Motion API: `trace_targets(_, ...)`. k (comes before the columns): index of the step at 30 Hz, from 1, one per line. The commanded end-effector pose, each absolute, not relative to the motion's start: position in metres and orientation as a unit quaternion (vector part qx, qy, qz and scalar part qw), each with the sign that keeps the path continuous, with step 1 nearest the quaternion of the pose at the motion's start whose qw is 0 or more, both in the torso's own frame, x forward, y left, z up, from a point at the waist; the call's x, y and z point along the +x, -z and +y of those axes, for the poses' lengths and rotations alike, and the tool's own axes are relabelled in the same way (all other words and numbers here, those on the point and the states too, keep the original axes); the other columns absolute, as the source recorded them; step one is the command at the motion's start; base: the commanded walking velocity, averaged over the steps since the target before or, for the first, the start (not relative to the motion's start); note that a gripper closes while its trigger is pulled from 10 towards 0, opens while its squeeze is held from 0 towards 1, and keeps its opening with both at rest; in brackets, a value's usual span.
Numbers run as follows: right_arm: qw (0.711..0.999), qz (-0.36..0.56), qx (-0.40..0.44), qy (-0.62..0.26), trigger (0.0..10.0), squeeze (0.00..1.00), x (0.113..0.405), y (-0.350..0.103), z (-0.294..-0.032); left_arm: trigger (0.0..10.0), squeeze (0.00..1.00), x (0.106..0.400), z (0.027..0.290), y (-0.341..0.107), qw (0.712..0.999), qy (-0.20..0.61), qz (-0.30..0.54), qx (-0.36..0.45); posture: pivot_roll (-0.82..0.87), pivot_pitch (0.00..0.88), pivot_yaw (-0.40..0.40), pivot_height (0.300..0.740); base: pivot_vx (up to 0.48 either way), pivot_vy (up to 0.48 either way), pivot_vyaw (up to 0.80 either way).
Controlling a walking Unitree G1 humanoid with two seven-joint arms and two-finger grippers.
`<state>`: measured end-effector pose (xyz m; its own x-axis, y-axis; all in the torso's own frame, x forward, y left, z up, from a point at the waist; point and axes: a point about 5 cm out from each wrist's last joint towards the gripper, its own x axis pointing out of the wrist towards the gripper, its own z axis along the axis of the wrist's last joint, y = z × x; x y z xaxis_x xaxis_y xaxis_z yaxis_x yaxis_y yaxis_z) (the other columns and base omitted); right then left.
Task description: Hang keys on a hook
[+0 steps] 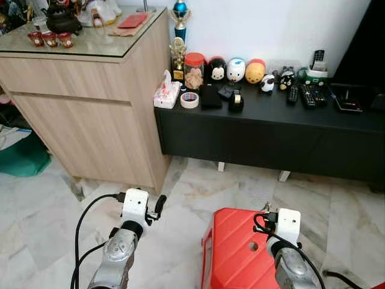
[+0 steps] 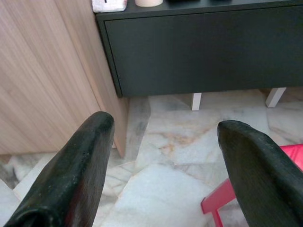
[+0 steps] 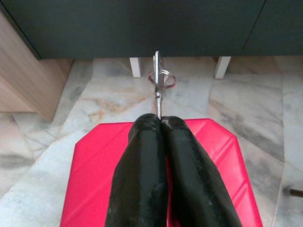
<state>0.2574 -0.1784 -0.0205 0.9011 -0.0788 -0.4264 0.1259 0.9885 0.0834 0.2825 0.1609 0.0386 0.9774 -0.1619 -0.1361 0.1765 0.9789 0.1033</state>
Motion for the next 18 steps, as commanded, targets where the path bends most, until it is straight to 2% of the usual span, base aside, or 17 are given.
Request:
trace_targets(1, 0.97, 0.227, 0.059, 0.058, 10.0, 0.0, 0.255, 0.024, -0.18, 10.0, 0.0, 0.28, 0.162, -0.034, 0.992, 0.084, 0.073, 0.055, 0.01, 0.0, -0.015, 0.727, 0.0, 0.0, 0.0)
trace_targets(2, 0.97, 0.226, 0.064, 0.057, 10.0, 0.0, 0.255, 0.024, -0.179, 10.0, 0.0, 0.28, 0.162, -0.034, 0.992, 0.085, 0.073, 0.054, 0.01, 0.0, -0.015, 0.727, 0.0, 0.0, 0.0)
trace_targets(3, 0.97, 0.227, 0.068, 0.054, 1.6, 0.0, 0.255, 0.024, -0.178, 10.0, 0.0, 0.28, 0.162, -0.034, 0.992, 0.085, 0.073, 0.054, 0.01, 0.0, -0.015, 0.727, 0.0, 0.0, 0.0)
trace_targets(4, 0.97, 0.226, 0.069, 0.05, 0.0, 0.0, 0.255, 0.024, -0.178, 10.0, 0.0, 0.28, 0.162, -0.034, 0.992, 0.085, 0.073, 0.054, 0.01, 0.0, -0.018, 0.727, 0.0, 0.0, 0.0)
trace_targets(18, 0.962, 0.263, 0.061, 0.05, 0.0, 0.0, 0.247, 0.035, -0.18, 10.0, 0.0, 0.278, 0.163, -0.027, 0.992, 0.082, 0.087, 0.043, 0.01, 0.0, -0.022, 0.727, 0.0, 0.0, 0.0)
